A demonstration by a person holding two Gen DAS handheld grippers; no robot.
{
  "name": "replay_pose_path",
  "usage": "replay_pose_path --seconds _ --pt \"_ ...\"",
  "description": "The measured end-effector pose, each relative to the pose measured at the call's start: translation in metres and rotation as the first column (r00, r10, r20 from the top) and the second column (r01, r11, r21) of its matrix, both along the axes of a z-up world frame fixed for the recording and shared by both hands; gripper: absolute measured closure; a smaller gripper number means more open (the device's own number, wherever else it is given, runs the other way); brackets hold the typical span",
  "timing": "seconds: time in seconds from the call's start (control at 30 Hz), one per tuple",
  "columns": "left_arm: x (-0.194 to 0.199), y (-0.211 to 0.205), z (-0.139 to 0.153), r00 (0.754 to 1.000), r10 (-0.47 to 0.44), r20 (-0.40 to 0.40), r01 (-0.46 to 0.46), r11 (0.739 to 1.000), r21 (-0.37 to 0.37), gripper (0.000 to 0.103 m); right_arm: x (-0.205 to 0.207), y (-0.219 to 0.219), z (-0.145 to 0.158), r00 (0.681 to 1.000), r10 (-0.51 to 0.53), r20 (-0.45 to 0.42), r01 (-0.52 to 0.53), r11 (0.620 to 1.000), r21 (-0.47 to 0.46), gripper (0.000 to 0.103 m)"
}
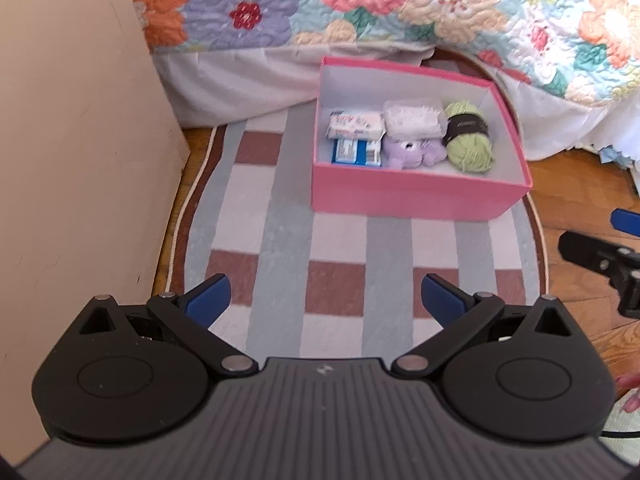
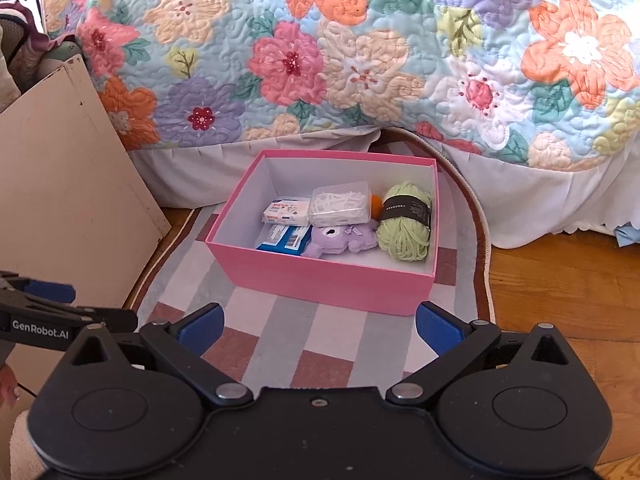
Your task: Organize objects
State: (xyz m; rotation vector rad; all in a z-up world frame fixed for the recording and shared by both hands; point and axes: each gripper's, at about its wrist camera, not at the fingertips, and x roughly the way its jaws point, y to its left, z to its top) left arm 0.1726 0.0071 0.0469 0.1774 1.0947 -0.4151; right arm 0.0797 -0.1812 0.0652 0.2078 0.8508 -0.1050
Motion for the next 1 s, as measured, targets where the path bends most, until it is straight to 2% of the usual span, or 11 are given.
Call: replay_pose_path --seconds 0.23,0.33,0.47,0.63,0.8,0.87,1.0 --pt "-0.005 0.002 0.0 0.999 -0.029 0.026 0.029 0.999 0.017 0.0 -0.004 0.004 0.001 1.0 -0.005 -0.018 0.004 0.999 -0.047 0.0" --pt "-0.005 0.001 0.0 0.999 -0.035 0.026 0.035 0.999 0.032 0.0 -0.001 0.006 -0.001 0.998 -0.012 -0.056 0.007 0.997 -0.072 0.0" --pt "-0.002 0.0 -0.006 0.999 -0.041 -0.011 0.041 0.998 0.042 0.0 0.0 0.008 -0.003 0.997 0.005 -0.08 -0.01 0.998 -0.068 0.0" --pt "0.0 -0.002 -0.01 0.999 -0.048 -0.018 0.049 0.997 0.056 0.0 -0.003 0.008 -0.003 0.996 -0.005 -0.093 -0.003 0.996 -0.084 0.0" --pt "-0.002 -0.003 -0.01 0.998 -0.06 -0.009 0.06 0.996 0.059 0.0 -0.005 0.007 -0.003 0.994 -0.03 -0.109 0.021 0.996 -0.087 0.0" --pt "-0.002 -0.002 -0.01 0.998 -0.059 -0.01 0.06 0.997 0.054 0.0 -0.003 0.009 -0.006 0.99 -0.022 -0.138 0.008 0.995 -0.103 0.0" --pt "-0.003 -0.001 -0.008 0.998 -0.064 -0.006 0.064 0.997 0.042 0.0 -0.003 0.013 -0.008 0.989 -0.007 -0.145 -0.009 0.994 -0.112 0.0"
